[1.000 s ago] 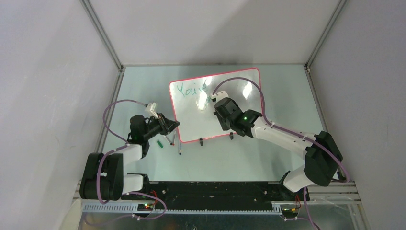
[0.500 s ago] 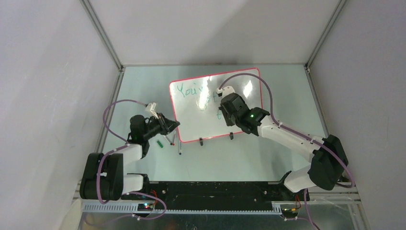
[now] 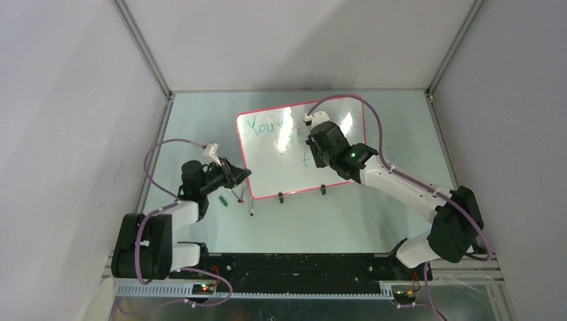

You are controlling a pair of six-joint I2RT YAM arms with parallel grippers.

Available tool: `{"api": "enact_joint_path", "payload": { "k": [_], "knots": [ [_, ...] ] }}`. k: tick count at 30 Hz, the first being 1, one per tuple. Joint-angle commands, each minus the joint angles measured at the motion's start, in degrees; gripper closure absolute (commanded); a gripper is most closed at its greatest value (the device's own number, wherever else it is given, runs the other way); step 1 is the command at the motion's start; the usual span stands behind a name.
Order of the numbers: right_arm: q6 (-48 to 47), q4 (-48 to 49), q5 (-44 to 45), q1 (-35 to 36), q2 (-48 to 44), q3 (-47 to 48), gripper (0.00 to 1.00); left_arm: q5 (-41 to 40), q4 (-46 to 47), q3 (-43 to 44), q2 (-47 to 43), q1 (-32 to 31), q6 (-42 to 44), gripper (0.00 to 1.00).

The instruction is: Write a sentence on the whiteboard

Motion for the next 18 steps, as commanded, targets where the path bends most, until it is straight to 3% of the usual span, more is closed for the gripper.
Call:
{"api": "enact_joint_path", "payload": {
  "k": [1, 18],
  "knots": [
    [-0.5, 1.0, -0.1, -0.7, 1.1, 2.3, 1.0, -2.4, -0.3, 1.0, -0.6, 0.0, 0.8, 0.77],
    [1.8, -2.0, 0.4, 0.4, 0.2, -0.5, 1.0, -2.4, -0.3, 0.9, -0.8, 0.1, 0.7, 0.77]
  ]
}}
